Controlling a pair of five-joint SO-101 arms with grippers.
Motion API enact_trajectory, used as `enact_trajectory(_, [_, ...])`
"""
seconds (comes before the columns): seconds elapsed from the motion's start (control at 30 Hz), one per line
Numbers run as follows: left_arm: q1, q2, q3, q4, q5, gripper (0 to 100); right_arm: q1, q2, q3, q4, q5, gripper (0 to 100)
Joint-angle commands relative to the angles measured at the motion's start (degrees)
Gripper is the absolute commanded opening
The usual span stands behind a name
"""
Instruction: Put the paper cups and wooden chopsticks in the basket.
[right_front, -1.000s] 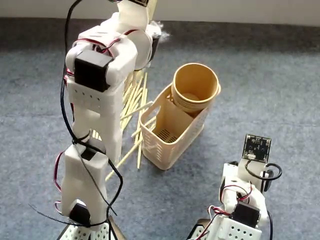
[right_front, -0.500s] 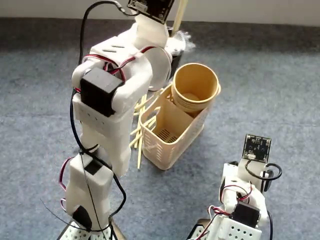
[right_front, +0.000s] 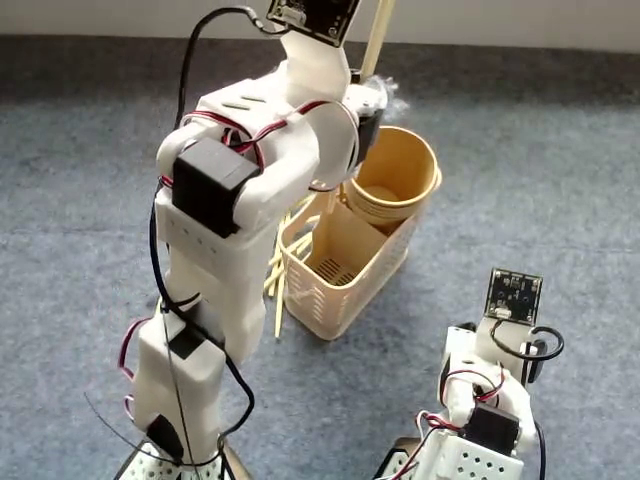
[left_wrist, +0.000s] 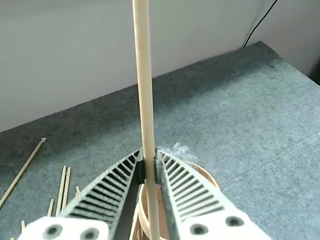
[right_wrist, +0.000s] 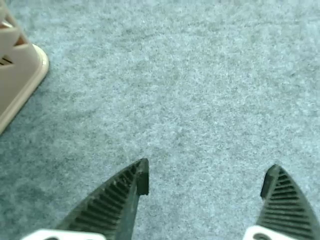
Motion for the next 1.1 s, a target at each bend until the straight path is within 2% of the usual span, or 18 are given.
enact_trajectory(0.0, [2.86,-5.32,4.62,0.44,1.49,0,0.57,-0.40,4.35,-1.27,0.62,34.7])
enact_trajectory(0.13, [5.32,-10.51,12.09,0.35,2.20,0,0.66,-0.40,4.35,-1.27,0.62,34.7])
enact_trajectory(0.3, [4.53,-14.81,18.86,0.18,1.58,0,0.66,-0.40,4.35,-1.27,0.62,34.7])
enact_trajectory(0.47, [3.56,-14.73,22.73,0.09,-5.89,0,0.75,-0.40,4.35,-1.27,0.62,34.7])
enact_trajectory(0.63, [3.74,-14.99,20.09,0.00,-10.29,0,0.75,-0.40,4.35,-1.27,0.62,34.7])
enact_trajectory(0.87, [4.35,-18.59,6.81,1.14,-14.95,0,0.75,-0.40,4.35,-1.27,0.62,34.7])
enact_trajectory(0.97, [3.65,-26.51,13.32,1.14,-15.12,0,0.66,-0.40,4.35,-1.27,0.62,34.7])
enact_trajectory(1.07, [1.10,-37.58,27.47,1.05,-15.12,0,0.57,-0.48,4.35,-1.27,0.62,34.7])
